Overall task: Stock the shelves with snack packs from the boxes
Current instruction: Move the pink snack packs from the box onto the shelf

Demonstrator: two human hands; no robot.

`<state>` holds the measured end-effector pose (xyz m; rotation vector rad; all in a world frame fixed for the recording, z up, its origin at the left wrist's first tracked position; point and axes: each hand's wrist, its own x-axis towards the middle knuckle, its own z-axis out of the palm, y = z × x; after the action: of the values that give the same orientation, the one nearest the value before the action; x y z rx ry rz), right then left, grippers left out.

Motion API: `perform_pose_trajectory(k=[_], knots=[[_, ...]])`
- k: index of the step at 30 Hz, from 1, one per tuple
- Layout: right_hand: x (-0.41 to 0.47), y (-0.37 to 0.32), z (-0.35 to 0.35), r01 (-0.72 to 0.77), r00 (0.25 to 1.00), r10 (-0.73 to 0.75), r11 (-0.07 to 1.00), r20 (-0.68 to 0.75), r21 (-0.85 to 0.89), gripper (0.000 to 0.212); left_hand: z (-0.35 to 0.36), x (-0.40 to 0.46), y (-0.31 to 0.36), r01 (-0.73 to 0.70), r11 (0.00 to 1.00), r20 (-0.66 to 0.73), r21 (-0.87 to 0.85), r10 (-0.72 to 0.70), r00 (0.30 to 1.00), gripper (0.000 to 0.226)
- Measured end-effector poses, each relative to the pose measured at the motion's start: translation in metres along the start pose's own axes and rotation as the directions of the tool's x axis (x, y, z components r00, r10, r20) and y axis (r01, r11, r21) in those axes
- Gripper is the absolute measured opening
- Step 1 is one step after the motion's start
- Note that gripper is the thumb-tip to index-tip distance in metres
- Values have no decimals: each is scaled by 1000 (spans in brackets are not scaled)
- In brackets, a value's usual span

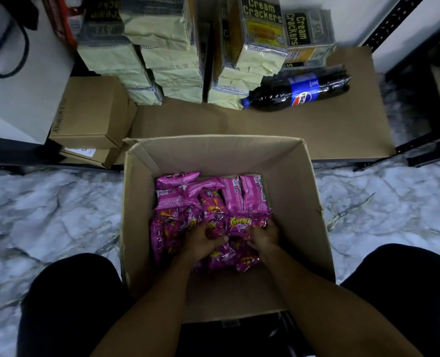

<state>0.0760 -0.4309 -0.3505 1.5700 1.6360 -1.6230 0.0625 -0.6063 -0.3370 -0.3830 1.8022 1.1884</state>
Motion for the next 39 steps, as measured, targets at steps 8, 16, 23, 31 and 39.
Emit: perform_pose_trajectory(k=[8, 16, 23, 31, 39], knots=[[-5, 1, -10, 24, 999, -27, 989, -19, -146, 53, -3, 1, -5, 66, 988, 13, 143, -69, 998, 32], [-22, 10, -13, 25, 997, -34, 992, -73, -127, 38, -10, -9, -8, -189, 951, -82, 243, 215, 973, 71], [-21, 17, -6, 250, 964, -267, 906, -3, -341, 86, -8, -25, -20, -29, 915, -46, 403, 52, 998, 65], [-69, 4, -31, 105, 994, -106, 926, 18, -362, 32, -7, -37, -22, 138, 974, -362, 178, -66, 930, 47], [-78, -3, -46, 161, 986, -166, 901, 23, -404, 39, -8, -27, -8, 131, 932, -428, -339, -276, 861, 40]])
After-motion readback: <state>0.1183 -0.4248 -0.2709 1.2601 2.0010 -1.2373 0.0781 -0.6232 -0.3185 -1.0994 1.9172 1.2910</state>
